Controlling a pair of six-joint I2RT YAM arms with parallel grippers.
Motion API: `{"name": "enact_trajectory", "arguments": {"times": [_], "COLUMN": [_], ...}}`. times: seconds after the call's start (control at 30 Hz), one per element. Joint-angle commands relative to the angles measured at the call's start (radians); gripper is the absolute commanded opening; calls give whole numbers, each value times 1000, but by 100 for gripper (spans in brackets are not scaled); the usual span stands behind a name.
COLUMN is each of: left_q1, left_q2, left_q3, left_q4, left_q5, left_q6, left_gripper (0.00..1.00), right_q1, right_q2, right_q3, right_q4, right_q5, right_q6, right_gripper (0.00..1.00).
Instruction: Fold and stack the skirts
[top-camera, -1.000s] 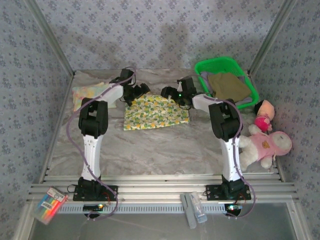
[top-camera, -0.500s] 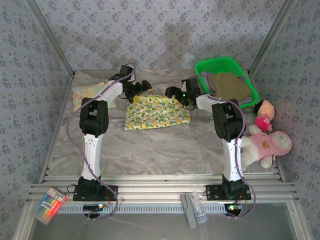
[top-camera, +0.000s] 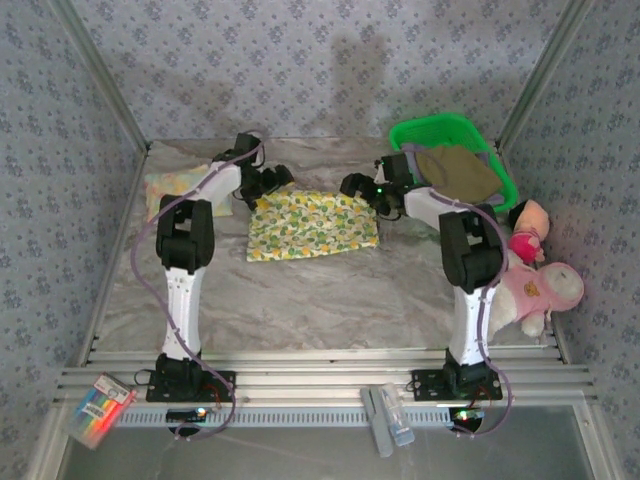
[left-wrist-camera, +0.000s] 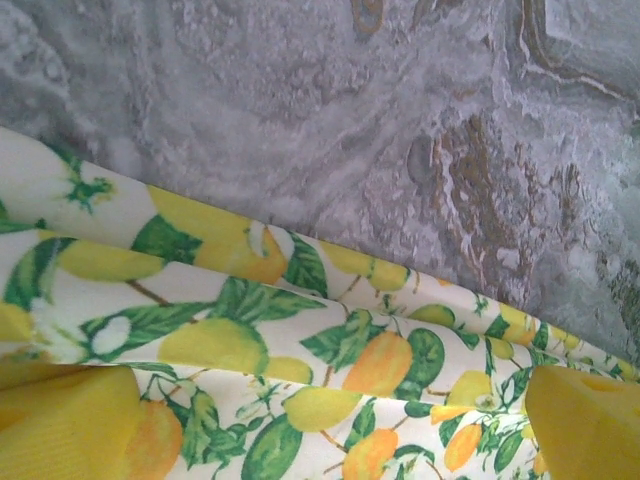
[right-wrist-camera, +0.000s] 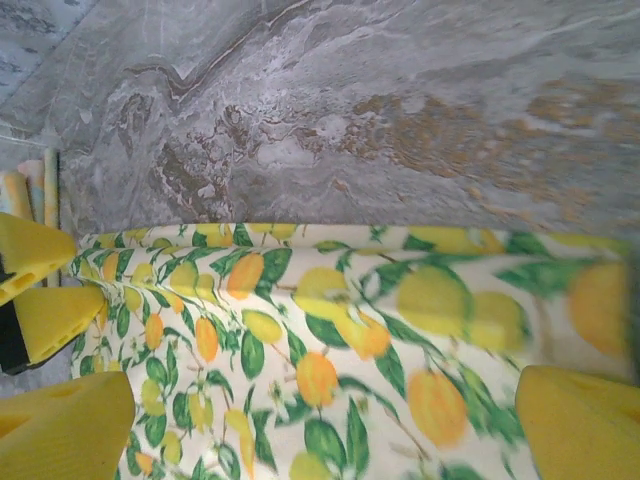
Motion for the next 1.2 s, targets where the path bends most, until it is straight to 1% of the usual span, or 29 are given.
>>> {"name": "enact_trajectory", "arguments": {"times": [0.0,0.07,0.1,0.2,0.27,0.3,0.33,0.43,0.47,0.53,0.63,0.83,0.93,1.03,1.1,1.17], "left_q1": [-50,-83,-101,-140,-157,-163,-167,-157,-154,-136,-123,-129,-129,-133,-135,-134], "left_q2": [-183,-267,-314,-424,-454,-455,-452,-439,-432,-409,-382,-378,-384,-390,-385,-369], "left_q3": [-62,-152,-215,-412,-511,-539,-556,-590,-604,-635,-683,-732,-727,-697,-677,-656], "left_q4": [-90,-84,-41,103,197,223,223,143,120,102,114,119,123,121,115,103], "left_q5": [-62,-89,-83,19,106,127,125,28,-16,-46,-48,-59,-48,-28,-22,-15], "left_q6": [8,-22,-46,-166,-242,-264,-262,-213,-198,-181,-183,-190,-185,-169,-158,-152], "left_gripper": [100,100,100,100,100,100,100,100,100,100,100,100,100,100,100,100], "right_q1": [-4,11,20,66,99,118,133,134,126,107,74,13,-22,-71,-111,-152], "right_q2": [-114,-152,-167,-205,-209,-202,-189,-156,-150,-141,-139,-196,-233,-268,-265,-233], "right_q3": [-78,-139,-169,-267,-298,-305,-305,-317,-331,-354,-374,-388,-387,-386,-379,-345], "right_q4": [-69,-39,-13,97,160,176,173,154,157,159,129,-13,-60,-95,-120,-185], "right_q5": [-32,-97,-122,-205,-230,-233,-227,-186,-168,-148,-156,-97,-72,-97,-142,-213], "right_q6": [-3,43,58,107,123,119,115,135,144,156,151,51,15,15,-16,-47], "right_gripper": [100,100,100,100,100,100,100,100,100,100,100,100,100,99,96,85]}}
